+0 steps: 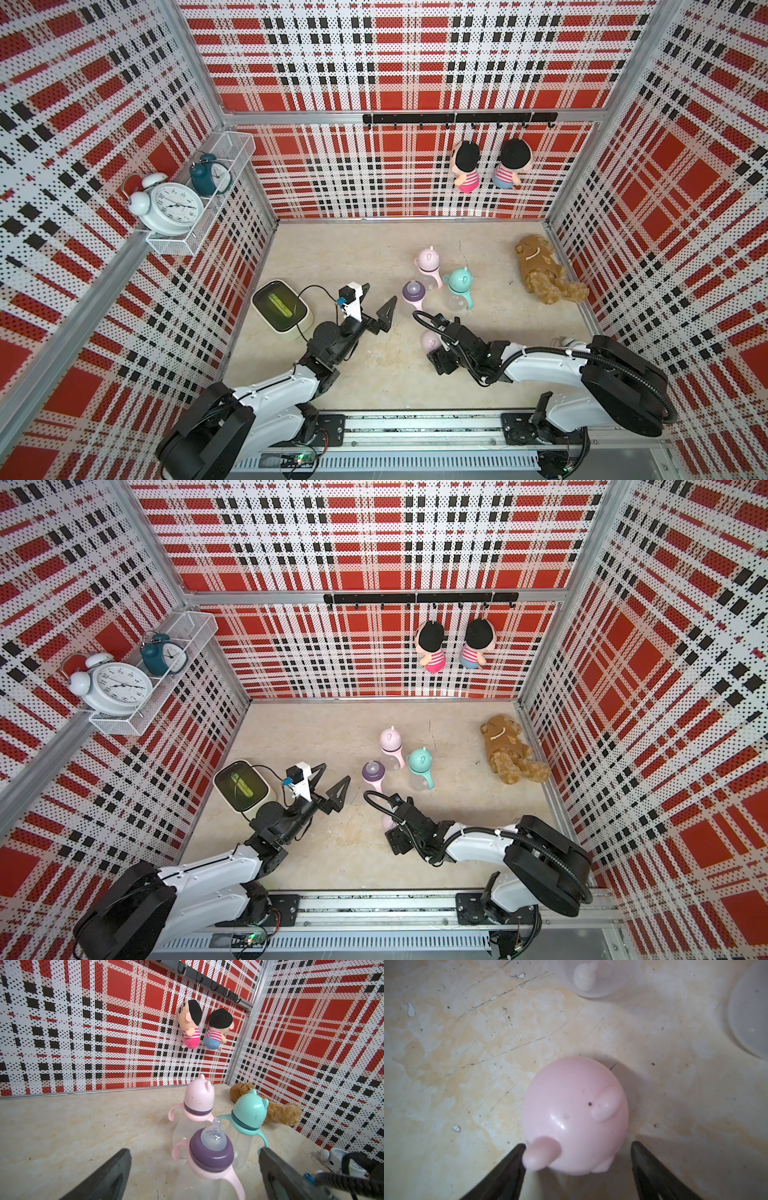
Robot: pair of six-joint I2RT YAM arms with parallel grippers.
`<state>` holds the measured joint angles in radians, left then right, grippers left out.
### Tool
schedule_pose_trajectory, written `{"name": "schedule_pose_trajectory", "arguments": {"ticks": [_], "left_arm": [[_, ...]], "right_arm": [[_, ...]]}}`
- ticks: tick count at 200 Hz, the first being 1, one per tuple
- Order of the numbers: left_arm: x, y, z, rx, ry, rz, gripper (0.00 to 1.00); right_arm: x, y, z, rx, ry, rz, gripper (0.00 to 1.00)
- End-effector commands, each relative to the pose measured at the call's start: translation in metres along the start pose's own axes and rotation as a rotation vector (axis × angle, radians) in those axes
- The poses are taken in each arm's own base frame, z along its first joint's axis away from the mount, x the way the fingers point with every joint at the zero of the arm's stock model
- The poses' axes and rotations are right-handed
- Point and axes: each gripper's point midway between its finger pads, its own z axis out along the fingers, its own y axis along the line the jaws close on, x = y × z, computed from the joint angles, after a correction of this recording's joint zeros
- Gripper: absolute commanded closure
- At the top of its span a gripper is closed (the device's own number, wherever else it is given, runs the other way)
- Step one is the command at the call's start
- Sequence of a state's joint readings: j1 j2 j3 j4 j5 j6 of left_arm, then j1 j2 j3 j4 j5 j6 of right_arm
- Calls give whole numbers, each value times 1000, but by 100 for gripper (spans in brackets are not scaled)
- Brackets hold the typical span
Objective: Assemble the baby bottles
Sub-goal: Move the lid to the center of the board.
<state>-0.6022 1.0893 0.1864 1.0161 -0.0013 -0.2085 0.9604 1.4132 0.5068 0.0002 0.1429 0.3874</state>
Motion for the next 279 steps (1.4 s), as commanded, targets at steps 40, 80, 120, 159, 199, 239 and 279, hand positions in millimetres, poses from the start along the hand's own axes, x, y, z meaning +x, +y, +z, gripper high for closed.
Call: {"name": "schedule_pose_trajectory", "arguments": {"ticks": [40, 80, 120, 159, 199, 239, 279], "left_arm": [[-11, -5, 1, 15, -35, 8, 2], [-12, -4, -2, 9, -43, 10, 2], [-11, -3, -2, 8, -40, 11, 2], [-10, -4, -1, 10, -34, 14, 2], [-11, -4, -1, 11, -37, 13, 2], [-12, -5, -1, 13, -41, 14, 2], [-12, -5, -1, 13, -40, 15, 2]], "right_arm": [[-35, 6, 13, 25, -74, -7, 8], [-37, 5, 23, 30, -78, -4, 15], [-32, 1, 21, 43, -63, 0, 24], [-24, -6, 12, 74, -41, -6, 26], [-1, -6, 4, 54, 52, 19, 26], [22, -5, -3, 36, 145, 41, 24], [31, -10, -7, 83, 229, 68, 19]]}}
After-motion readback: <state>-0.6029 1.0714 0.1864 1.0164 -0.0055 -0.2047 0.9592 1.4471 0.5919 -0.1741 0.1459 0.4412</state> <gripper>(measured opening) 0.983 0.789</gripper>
